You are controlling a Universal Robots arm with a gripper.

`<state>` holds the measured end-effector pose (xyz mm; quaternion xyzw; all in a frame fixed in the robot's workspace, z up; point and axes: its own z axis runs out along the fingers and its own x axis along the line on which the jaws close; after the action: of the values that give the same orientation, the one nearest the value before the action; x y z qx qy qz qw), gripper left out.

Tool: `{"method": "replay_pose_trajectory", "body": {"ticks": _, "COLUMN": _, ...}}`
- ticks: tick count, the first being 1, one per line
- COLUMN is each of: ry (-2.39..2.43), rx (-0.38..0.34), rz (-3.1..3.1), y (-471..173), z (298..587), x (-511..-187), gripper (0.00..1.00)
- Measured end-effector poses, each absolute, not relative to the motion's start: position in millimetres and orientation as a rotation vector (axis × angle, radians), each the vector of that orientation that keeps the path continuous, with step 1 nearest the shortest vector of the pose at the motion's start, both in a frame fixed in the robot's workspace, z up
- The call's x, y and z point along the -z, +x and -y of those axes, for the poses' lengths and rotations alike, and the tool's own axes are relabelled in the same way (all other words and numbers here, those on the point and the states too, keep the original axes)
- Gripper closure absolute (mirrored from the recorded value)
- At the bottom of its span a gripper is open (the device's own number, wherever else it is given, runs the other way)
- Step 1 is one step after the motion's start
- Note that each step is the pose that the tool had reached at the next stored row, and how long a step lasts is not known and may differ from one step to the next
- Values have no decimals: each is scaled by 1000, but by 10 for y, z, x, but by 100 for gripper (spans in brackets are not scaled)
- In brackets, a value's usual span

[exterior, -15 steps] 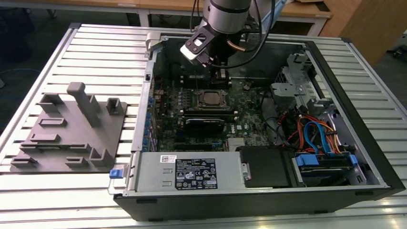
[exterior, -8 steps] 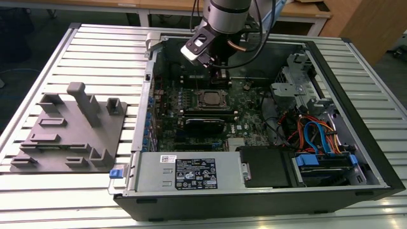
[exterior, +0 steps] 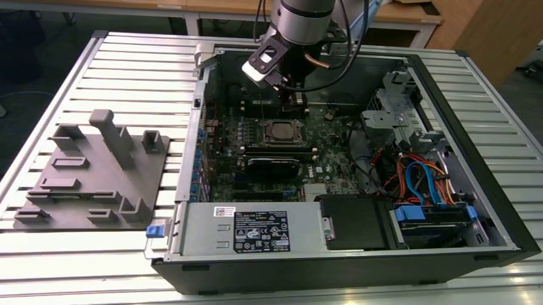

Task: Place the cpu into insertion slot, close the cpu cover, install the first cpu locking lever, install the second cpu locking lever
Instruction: 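Install the first cpu locking lever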

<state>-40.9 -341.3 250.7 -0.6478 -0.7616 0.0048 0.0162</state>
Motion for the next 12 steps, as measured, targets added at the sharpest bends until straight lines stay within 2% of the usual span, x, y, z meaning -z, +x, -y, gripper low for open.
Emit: {"method": "replay_pose_trajectory", "body": {"ticks": 12, "ry": -1966, "rx": -16, "rz": 2409, "y": -409, "z": 3413, "x": -2507, "gripper": 89}}
